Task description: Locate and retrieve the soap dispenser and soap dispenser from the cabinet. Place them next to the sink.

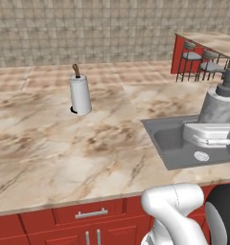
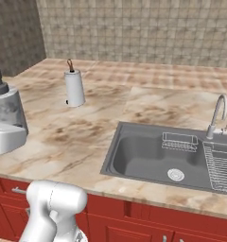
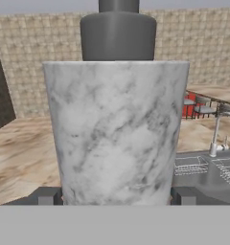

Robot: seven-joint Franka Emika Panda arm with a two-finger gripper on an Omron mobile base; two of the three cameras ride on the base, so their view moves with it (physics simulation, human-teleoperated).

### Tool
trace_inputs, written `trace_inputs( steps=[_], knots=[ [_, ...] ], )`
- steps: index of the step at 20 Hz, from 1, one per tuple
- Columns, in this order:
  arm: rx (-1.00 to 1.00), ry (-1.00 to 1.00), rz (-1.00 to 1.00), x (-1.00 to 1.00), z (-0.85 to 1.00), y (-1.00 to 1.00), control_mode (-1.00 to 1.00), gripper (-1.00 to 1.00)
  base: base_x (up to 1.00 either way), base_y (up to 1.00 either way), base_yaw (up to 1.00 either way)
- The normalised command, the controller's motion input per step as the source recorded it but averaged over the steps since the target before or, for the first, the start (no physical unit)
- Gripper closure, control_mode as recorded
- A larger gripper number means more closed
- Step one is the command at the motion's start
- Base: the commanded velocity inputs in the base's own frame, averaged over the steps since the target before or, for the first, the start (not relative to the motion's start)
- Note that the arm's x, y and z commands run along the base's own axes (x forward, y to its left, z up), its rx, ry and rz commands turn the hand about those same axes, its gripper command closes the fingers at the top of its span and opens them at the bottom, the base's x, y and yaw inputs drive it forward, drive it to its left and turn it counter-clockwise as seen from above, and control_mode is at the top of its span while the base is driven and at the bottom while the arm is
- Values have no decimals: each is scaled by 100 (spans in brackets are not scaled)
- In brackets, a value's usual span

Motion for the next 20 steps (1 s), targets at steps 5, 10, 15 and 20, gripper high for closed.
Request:
trace_inputs(
  steps=[5,10,15,20],
  knots=[
    [0,0,0,0,0,0,100,100,37,16,-3],
    [0,0,0,0,0,0,100,100,39,26,-5],
    [0,0,0,0,0,0,100,100,20,0,0],
    [0,0,0,0,0,0,100,100,4,0,0]
  ],
)
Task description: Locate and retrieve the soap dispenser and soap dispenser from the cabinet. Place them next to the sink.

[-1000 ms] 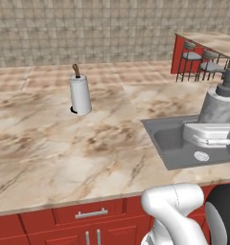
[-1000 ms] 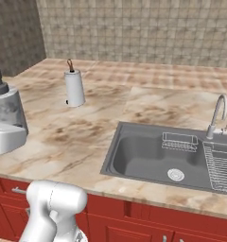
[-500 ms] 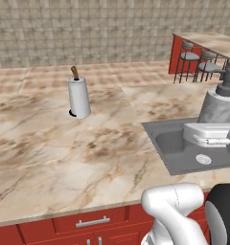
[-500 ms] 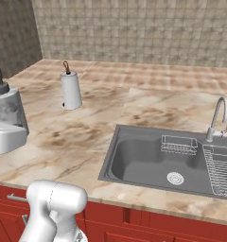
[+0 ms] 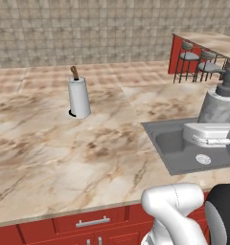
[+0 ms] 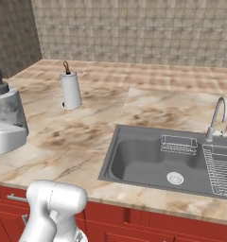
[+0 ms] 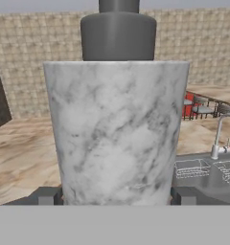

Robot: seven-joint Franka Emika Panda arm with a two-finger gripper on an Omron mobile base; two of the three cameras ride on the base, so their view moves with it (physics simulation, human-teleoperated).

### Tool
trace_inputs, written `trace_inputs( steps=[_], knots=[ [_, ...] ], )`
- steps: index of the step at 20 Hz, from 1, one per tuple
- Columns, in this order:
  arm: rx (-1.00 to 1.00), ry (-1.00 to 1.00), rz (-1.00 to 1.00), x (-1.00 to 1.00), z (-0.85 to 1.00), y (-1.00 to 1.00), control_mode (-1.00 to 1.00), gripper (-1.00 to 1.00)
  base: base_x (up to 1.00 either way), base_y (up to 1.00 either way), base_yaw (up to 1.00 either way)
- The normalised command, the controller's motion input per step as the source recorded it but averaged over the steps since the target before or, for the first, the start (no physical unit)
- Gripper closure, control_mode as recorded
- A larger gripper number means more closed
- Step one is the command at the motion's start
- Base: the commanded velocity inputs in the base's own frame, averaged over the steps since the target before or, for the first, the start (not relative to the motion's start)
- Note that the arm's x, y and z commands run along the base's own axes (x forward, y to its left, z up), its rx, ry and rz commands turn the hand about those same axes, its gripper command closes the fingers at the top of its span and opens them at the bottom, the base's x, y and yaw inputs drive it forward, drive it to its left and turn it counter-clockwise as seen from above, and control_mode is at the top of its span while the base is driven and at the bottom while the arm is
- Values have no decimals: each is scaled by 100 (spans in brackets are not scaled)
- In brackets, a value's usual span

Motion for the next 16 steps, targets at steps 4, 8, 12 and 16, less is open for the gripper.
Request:
trace_inputs(
  steps=[4,8,12,16],
  knots=[
    [0,0,0,0,0,0,100,100,5,0,0],
    [1,-3,3,24,-9,0,-100,100,12,0,1],
    [7,-10,14,80,-33,-4,-100,100,0,0,0],
    [7,-5,17,91,-29,-4,-100,100,0,0,0]
  ],
)
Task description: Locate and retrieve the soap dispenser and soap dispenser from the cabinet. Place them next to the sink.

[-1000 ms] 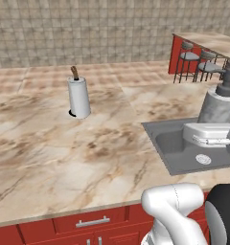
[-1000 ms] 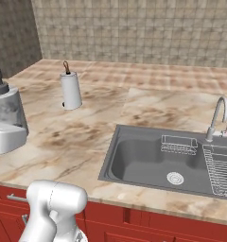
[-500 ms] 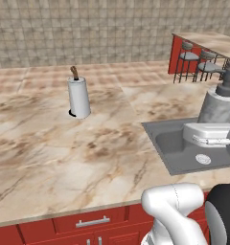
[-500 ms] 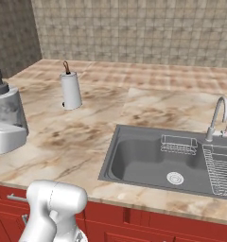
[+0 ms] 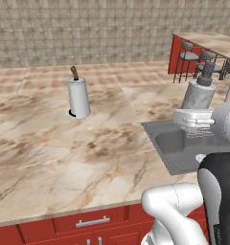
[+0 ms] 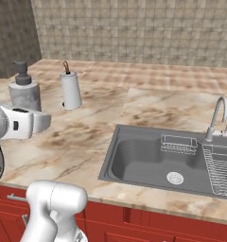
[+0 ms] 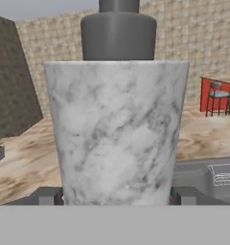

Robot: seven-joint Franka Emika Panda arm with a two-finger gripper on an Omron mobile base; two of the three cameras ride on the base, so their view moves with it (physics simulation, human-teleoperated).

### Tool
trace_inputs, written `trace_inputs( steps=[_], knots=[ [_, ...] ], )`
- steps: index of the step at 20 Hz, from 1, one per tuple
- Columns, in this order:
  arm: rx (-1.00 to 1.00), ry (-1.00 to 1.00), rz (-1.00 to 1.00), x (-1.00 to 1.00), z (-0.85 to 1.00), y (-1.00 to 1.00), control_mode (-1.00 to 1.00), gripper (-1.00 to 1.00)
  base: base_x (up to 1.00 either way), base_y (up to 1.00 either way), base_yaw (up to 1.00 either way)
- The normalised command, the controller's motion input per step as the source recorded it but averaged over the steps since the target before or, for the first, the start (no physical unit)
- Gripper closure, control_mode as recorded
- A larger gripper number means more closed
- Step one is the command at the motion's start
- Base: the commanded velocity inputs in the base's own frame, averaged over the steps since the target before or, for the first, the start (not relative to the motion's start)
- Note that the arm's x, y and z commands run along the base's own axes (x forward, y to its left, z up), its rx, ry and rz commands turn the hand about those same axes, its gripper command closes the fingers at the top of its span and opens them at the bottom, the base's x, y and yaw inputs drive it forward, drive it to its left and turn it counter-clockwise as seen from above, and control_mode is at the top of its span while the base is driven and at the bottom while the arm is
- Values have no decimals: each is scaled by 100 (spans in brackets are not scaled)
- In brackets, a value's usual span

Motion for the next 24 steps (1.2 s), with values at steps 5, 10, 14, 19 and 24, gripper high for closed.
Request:
trace_inputs(
  steps=[5,10,14,19,24],
  knots=[
    [4,-7,16,85,-51,-15,-100,100,0,0,0],
    [-4,-8,18,80,-86,-5,-100,100,0,0,0],
    [-11,-19,19,52,-95,-1,-100,100,0,0,0],
    [-9,-24,16,25,-66,-4,-100,100,0,0,0],
    [3,-12,12,34,-27,-5,-100,100,0,0,0]
  ],
)
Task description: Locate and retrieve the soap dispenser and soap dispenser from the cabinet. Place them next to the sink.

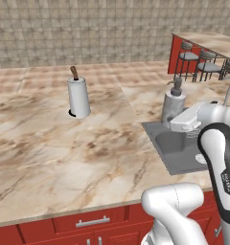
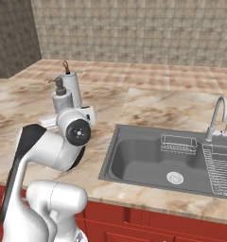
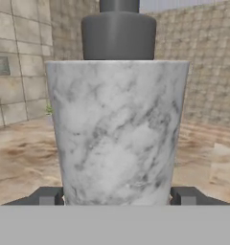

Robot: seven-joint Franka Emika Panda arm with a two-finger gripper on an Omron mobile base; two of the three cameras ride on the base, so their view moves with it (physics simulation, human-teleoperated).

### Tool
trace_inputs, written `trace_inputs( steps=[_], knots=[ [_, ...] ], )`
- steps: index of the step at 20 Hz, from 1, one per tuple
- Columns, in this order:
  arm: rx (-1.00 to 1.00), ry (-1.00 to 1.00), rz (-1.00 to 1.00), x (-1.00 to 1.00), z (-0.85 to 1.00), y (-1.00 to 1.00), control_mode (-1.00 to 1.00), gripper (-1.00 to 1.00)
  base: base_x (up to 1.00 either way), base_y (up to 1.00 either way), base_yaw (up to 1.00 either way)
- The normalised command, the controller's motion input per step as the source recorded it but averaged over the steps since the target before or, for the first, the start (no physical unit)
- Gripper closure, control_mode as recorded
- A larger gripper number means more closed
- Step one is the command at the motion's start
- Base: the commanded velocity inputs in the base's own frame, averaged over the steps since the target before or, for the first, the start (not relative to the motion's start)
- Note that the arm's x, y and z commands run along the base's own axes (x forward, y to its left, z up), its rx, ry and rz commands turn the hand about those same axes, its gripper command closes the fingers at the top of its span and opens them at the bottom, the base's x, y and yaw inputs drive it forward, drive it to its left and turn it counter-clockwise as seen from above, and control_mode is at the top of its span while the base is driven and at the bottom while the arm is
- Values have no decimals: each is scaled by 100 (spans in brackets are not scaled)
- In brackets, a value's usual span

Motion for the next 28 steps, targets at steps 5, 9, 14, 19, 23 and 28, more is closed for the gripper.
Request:
trace_inputs(
  steps=[5,9,14,19,23,28],
  knots=[
    [0,-4,24,31,-33,-3,-100,100,0,0,0],
    [-1,3,22,34,-32,-3,-100,100,0,0,0],
    [0,0,14,26,-29,-11,-100,100,0,0,0],
    [1,0,14,36,-9,-9,-100,100,0,0,0],
    [1,0,14,36,-14,-5,-100,100,0,0,0],
    [-1,0,16,30,-36,0,-100,100,0,0,0]
  ],
)
